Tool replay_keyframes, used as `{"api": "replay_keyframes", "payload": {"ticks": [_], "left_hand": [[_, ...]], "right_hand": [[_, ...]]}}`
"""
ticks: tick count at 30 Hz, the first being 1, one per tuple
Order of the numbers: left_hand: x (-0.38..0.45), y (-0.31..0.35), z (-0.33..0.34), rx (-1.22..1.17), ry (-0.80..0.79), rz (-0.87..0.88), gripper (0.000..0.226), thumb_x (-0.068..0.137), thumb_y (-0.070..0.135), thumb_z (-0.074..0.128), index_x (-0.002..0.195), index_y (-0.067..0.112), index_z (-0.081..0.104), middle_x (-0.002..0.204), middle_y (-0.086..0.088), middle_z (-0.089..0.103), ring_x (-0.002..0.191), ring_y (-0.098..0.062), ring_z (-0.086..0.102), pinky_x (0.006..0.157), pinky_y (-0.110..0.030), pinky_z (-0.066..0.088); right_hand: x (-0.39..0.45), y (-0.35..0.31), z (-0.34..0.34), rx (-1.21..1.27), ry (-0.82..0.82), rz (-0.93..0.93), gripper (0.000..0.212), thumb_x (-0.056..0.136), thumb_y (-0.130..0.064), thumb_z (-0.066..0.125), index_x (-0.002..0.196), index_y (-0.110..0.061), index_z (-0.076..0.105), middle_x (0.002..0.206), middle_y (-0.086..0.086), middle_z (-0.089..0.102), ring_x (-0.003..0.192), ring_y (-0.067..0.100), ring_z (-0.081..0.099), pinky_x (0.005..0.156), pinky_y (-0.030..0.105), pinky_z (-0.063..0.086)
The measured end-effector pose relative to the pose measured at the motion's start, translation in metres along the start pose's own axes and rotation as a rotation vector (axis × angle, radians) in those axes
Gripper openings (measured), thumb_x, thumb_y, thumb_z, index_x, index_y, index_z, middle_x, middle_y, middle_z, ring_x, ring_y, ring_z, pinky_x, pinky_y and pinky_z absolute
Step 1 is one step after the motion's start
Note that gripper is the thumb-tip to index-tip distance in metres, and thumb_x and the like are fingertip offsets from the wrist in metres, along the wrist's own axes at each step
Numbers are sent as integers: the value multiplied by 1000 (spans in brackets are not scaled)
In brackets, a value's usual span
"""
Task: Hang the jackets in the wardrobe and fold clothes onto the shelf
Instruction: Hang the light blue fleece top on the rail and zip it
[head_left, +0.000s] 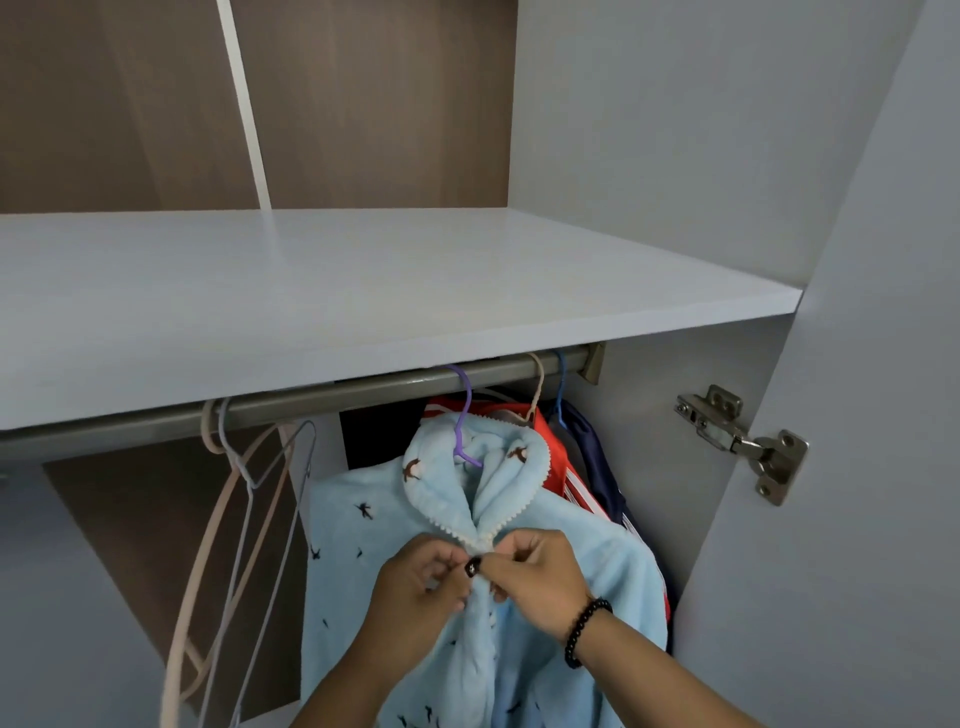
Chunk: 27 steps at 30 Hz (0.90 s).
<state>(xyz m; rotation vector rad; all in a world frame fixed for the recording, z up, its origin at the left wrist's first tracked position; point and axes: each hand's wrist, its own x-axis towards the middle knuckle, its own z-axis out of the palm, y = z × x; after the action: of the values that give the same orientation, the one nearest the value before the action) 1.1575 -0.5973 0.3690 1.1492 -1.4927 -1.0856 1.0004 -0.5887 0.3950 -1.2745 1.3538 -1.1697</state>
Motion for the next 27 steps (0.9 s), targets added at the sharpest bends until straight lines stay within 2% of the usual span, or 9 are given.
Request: {"api": "replay_keyframes", "payload": {"ticks": [3, 6, 10, 13, 15, 18, 21, 24, 27], "left_hand": [[3, 9, -3, 291, 14, 137, 25, 83, 0, 65, 75, 24, 64, 75, 10, 64, 73, -1, 61, 65, -11, 48], [4, 12, -2, 437, 1, 194, 29, 87, 1, 59, 76, 27, 55, 79, 13, 58, 82, 11, 54, 68, -4, 39], [1, 5, 6, 474, -31, 221, 22, 93, 1, 51, 84, 21, 52, 88, 9, 54, 87, 7, 50, 71, -7, 38], [0, -1, 10, 469, -13, 236, 18, 93, -1, 50, 87, 15, 54, 88, 7, 53, 86, 2, 51, 73, -10, 40], [0, -2, 13, 472, 2, 251, 22, 93, 0, 50, 86, 21, 53, 87, 8, 53, 85, 1, 52, 72, -10, 40], [0, -3, 14, 472, 36, 265, 30, 92, -2, 51, 84, 28, 51, 87, 9, 53, 84, 0, 54, 72, -10, 42], [2, 0, 6, 517, -13, 292, 17, 92, -2, 51, 87, 13, 57, 89, 5, 54, 80, -1, 54, 74, -19, 48], [7, 9, -4, 582, -106, 352, 18, 91, -1, 53, 84, 15, 55, 88, 10, 50, 80, 3, 51, 71, -10, 41], [11, 14, -7, 635, -123, 351, 20, 92, 3, 53, 84, 21, 52, 88, 11, 49, 79, 6, 48, 70, -6, 35]], "right_hand": [[-1, 1, 2, -3, 5, 0, 25, 75, -4, 71, 54, -9, 58, 51, 2, 54, 50, 14, 53, 52, 28, 48], [-1, 5, 5, 56, 14, 20, 27, 81, -2, 66, 57, -8, 54, 53, 6, 54, 52, 17, 55, 55, 27, 49], [-2, 3, 2, 72, -18, 167, 20, 82, -11, 64, 65, -7, 55, 54, 8, 59, 51, 18, 59, 50, 24, 47], [1, -4, -5, -104, -125, 276, 27, 83, -26, 62, 64, -7, 59, 55, 6, 62, 47, 17, 60, 46, 23, 48], [4, -8, -7, -168, -167, 284, 33, 82, -32, 62, 61, -8, 61, 54, 5, 63, 44, 17, 60, 45, 22, 48], [9, -9, -4, -166, -149, 233, 31, 80, -29, 61, 55, -10, 61, 50, 4, 62, 43, 14, 59, 45, 21, 47], [9, -4, 0, -115, -132, 201, 33, 80, -20, 60, 47, -15, 58, 45, 1, 58, 40, 11, 56, 43, 18, 42], [13, 1, 2, -111, -133, 158, 41, 80, -11, 59, 40, -16, 52, 42, 0, 52, 41, 11, 52, 50, 26, 49], [14, 2, 2, -122, -151, 93, 32, 81, -11, 61, 51, -5, 55, 44, 3, 51, 43, 14, 50, 58, 38, 52]]}}
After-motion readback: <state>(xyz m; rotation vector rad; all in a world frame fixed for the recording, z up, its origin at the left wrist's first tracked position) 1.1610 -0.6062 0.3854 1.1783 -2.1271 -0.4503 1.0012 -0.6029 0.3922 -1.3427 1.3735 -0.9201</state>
